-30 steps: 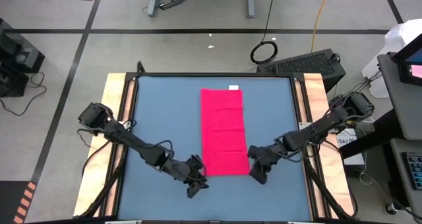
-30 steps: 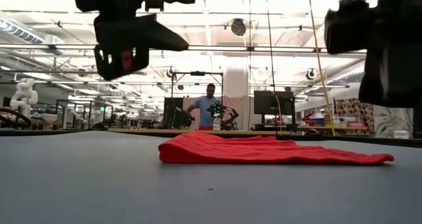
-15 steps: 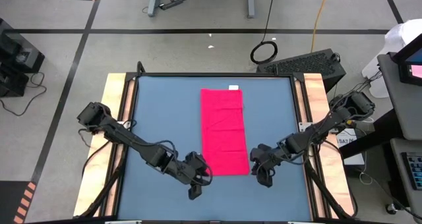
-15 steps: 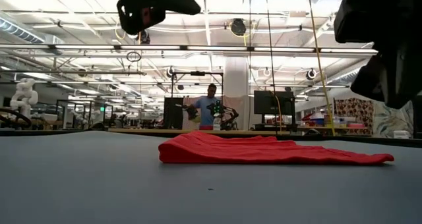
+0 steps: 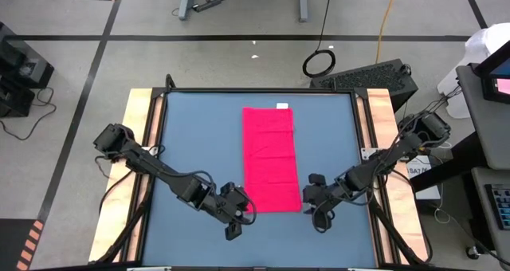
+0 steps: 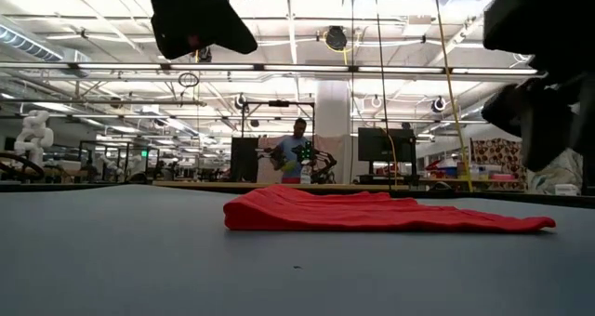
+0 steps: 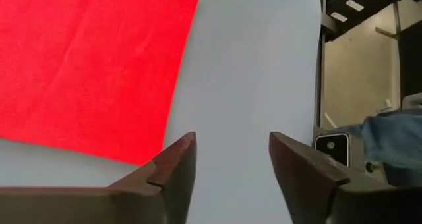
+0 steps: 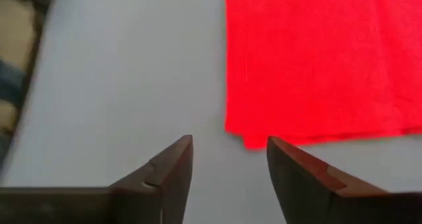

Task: Roll towel
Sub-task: Roll the red towel

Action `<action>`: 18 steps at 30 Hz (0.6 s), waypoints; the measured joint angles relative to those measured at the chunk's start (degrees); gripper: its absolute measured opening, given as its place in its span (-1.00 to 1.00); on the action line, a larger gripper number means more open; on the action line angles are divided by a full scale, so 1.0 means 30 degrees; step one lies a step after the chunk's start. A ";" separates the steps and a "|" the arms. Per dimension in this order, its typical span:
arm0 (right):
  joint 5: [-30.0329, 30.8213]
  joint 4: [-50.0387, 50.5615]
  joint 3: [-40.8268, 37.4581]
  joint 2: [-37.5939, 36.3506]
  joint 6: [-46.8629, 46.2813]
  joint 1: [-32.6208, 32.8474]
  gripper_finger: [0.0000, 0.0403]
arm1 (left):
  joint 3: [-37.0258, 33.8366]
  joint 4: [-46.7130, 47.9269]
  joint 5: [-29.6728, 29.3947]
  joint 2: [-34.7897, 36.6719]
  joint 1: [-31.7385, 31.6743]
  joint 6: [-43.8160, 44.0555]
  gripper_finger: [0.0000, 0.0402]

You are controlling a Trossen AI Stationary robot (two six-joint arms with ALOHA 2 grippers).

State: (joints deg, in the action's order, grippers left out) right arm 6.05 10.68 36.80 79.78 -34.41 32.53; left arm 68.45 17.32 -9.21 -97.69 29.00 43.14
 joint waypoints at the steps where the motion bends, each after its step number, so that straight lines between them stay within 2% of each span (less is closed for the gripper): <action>1: -0.0001 0.0127 -0.0014 -0.0002 0.0590 0.0000 -0.06 | -0.0021 -0.0003 0.0007 -0.0030 0.0018 0.0022 0.05; 6: 0.0004 0.0072 -0.0009 -0.0019 0.2220 -0.0016 -0.06 | -0.0496 0.0060 -0.0075 -0.0095 0.0092 0.0473 0.38; 9: 0.0004 -0.0117 -0.0002 0.0209 0.2675 -0.0022 -0.11 | -0.0645 0.0350 -0.0645 -0.0095 0.0200 0.0524 0.51; 18: -0.0110 -0.2267 -0.0002 0.2092 0.3905 0.0066 -0.22 | -0.0666 0.0447 -0.1270 -0.0266 0.0355 0.1455 0.49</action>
State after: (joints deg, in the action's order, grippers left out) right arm 5.72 3.88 36.80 86.06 -22.70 32.73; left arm 66.45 18.66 -13.02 -98.49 30.06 47.51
